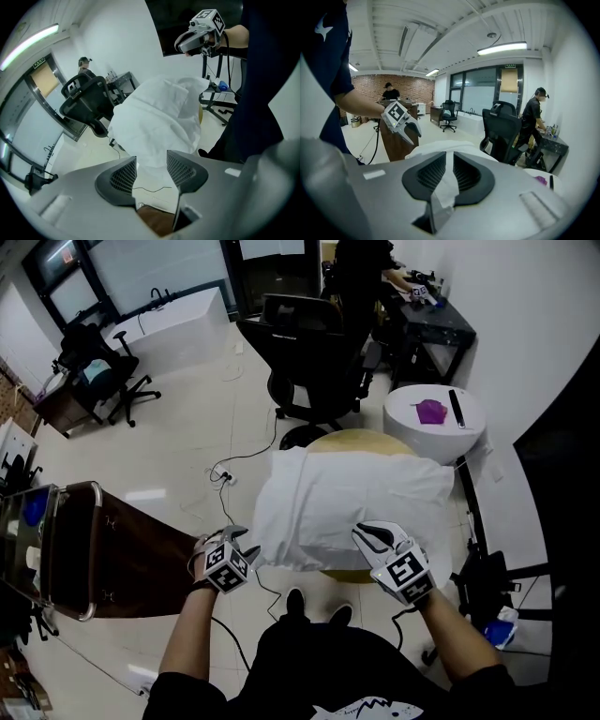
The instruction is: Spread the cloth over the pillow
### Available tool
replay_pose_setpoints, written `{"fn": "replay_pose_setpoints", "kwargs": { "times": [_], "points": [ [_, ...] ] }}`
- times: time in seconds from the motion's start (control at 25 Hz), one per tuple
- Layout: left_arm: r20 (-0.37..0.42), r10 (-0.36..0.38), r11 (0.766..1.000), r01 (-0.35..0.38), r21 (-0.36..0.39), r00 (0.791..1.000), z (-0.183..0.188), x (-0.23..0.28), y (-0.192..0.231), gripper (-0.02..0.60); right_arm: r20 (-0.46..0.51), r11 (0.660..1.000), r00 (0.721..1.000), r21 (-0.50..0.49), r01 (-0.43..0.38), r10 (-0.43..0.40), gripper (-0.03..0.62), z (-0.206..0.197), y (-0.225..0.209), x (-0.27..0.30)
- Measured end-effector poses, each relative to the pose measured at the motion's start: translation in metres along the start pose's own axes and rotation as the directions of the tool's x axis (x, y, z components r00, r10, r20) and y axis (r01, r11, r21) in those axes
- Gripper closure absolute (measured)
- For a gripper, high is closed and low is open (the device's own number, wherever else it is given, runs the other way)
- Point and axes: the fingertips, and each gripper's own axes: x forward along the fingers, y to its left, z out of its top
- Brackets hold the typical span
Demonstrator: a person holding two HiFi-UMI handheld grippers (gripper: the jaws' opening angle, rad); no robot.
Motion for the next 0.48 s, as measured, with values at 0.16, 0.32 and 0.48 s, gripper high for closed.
{"fn": "replay_pose_setpoints", "kwargs": {
  "times": [0.16, 0.32, 0.48],
  "points": [
    [0.038, -0.064, 0.997, 0.063, 0.037, 0.997, -0.003, 0.016, 0.010, 0.387, -0.063, 0.999, 0.997, 0.014, 0.035, -0.034, 0.537, -0.009, 0.003, 0.020],
    [0.060, -0.160, 0.984, 0.154, 0.084, 0.985, -0.008, 0.033, 0.015, 0.376, -0.132, 0.997, 0.990, 0.039, 0.062, -0.056, 0.537, -0.022, 0.003, 0.042],
    [0.083, -0.231, 0.966, 0.218, 0.141, 0.970, -0.011, 0.046, 0.016, 0.374, -0.179, 0.987, 0.979, 0.111, 0.115, -0.094, 0.537, -0.039, -0.003, 0.064]
  ]
}}
